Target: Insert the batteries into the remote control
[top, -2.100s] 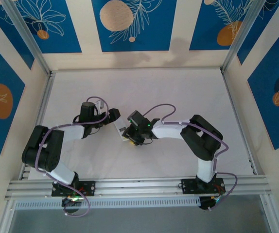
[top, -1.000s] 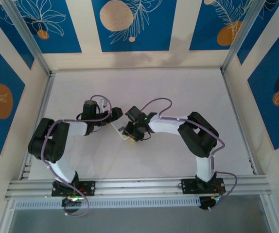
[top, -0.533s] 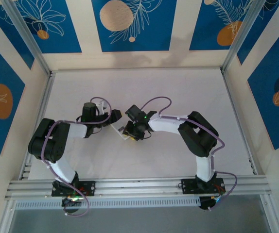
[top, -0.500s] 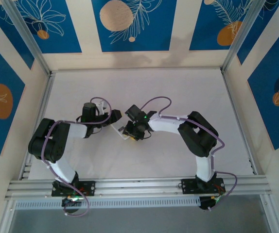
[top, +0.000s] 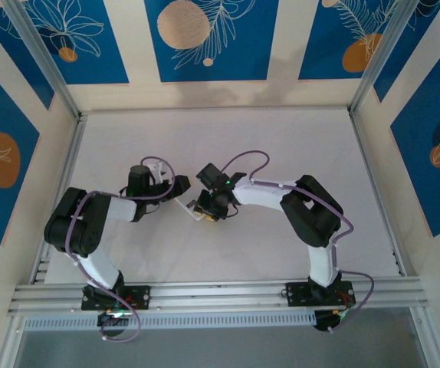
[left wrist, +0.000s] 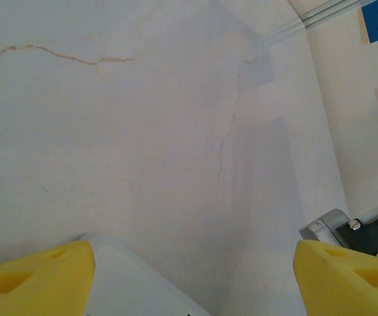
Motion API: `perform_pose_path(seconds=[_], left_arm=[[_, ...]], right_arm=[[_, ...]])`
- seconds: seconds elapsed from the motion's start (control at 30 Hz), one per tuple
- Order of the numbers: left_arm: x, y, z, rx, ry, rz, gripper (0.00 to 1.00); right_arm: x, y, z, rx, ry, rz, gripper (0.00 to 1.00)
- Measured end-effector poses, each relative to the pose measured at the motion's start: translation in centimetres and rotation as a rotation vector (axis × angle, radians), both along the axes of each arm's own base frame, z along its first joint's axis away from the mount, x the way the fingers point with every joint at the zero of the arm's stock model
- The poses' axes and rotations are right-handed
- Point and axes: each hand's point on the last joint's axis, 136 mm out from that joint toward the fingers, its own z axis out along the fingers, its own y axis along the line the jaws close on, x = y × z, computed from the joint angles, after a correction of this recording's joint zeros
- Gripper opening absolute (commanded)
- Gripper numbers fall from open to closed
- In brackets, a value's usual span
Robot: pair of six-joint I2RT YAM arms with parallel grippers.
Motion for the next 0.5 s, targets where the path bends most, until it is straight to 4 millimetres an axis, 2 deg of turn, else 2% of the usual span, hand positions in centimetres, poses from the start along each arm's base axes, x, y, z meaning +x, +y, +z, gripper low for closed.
perform_pose_path(seconds=[0.13,0.33,0.5], left_arm=[[-0.10,0.03,0.12,-0.011,-0.005,0.006,0.78],[-0.54,0.55,0.01,0.007,0.007,0.030,0.78],[-0.76,0.91,-0.17,0.025,0.026,0.047,0.78]], right_arm=[[-0.04,0.04,-0.28,-0.003,0.013,0.002,0.38],[0.20,-0.15,-0.26,-0.011,0.005,-0.003,0.45],[0.17,-0.68,-0.33,-0.028,-0.001,-0.010,0.46]])
